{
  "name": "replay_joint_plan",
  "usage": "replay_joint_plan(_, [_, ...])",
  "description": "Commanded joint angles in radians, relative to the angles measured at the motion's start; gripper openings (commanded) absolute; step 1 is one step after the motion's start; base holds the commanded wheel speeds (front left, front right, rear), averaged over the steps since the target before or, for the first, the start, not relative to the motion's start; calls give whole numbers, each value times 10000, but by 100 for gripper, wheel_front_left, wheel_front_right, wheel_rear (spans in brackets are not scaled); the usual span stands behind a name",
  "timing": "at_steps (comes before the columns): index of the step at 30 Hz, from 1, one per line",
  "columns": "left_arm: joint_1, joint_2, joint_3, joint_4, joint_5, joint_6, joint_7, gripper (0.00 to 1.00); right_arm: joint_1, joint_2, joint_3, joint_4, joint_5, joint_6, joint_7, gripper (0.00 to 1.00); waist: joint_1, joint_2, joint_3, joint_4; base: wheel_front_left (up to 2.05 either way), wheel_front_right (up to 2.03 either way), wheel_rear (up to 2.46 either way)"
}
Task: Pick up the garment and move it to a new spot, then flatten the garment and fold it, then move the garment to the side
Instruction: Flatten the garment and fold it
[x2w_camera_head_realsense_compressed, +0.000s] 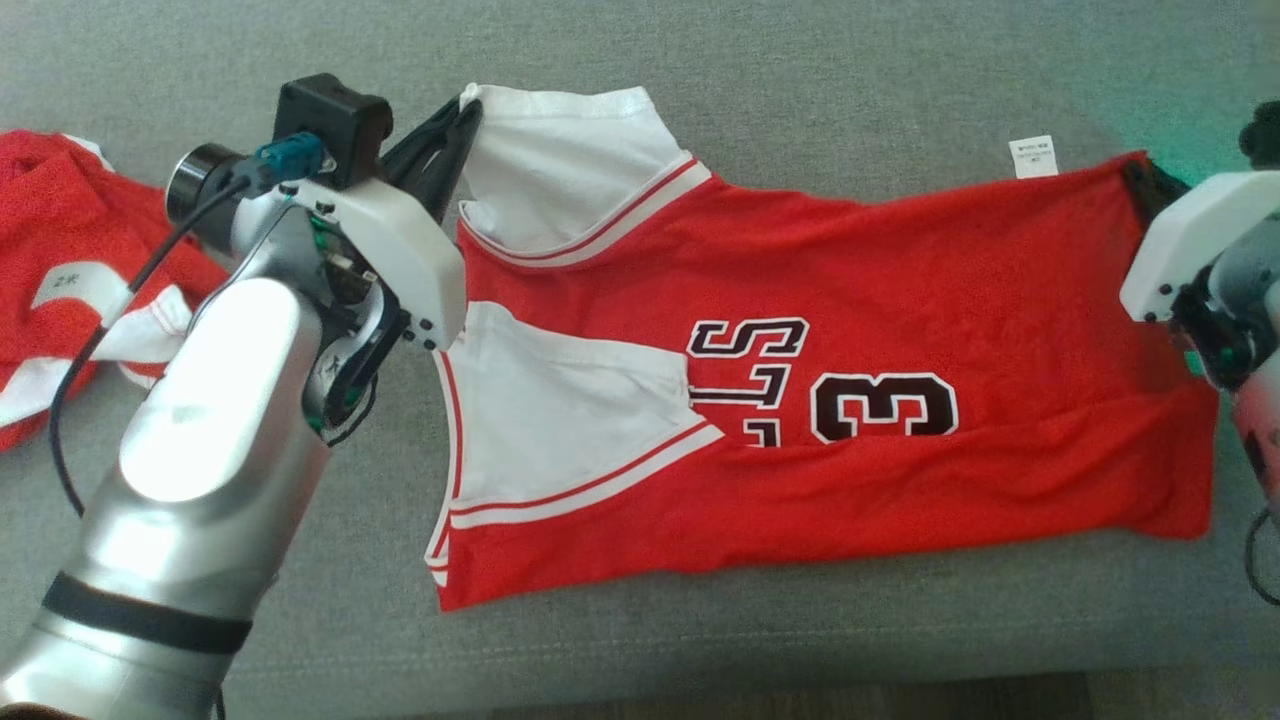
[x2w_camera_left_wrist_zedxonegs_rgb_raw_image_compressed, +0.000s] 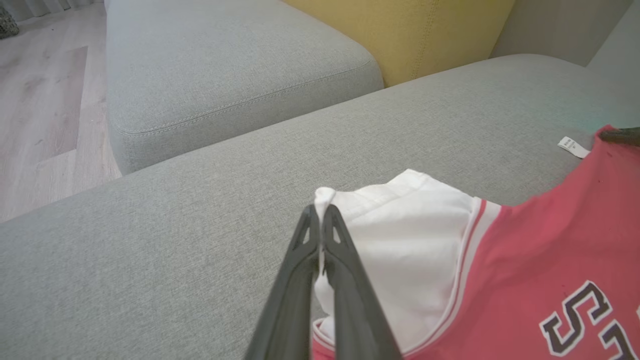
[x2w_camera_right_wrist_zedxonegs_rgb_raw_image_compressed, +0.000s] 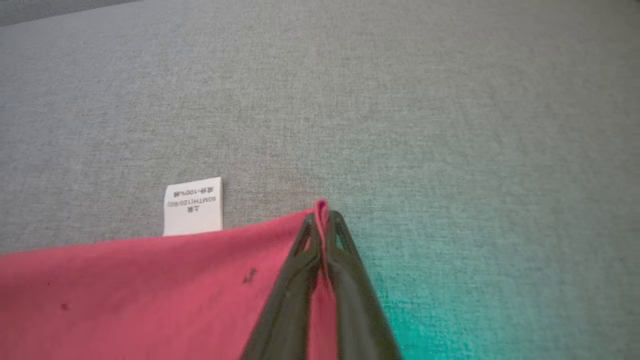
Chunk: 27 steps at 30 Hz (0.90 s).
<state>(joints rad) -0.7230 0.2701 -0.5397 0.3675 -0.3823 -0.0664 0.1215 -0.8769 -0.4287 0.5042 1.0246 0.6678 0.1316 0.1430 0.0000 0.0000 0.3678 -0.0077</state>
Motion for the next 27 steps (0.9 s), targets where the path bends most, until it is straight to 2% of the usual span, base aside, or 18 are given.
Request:
replay_joint_plan(1, [-327, 376, 347, -254, -55, 110, -37, 0, -124, -318, 164, -57, 27, -9, -292, 0, 0, 0, -13, 0, 0, 0, 0])
replay_joint_plan(13, [-1041, 375, 716, 636, -179, 421, -398, 0, -806, -444, 377, 565, -126, -9, -2076, 0, 0, 0, 170, -153, 0, 0, 0])
replay_joint_plan(19, [-2319, 269, 1007, 1587, -89, 637, -929, 0, -1558, -442, 520, 831, -423, -9, -3086, 0, 0, 0, 555, -236, 0, 0, 0])
replay_joint_plan(27, [-3865, 169, 1129, 2907, 66, 626, -1562, 0, -2450, -285, 473, 1247, -794, -9, -3799, 0, 0, 0, 893, -348, 0, 0, 0])
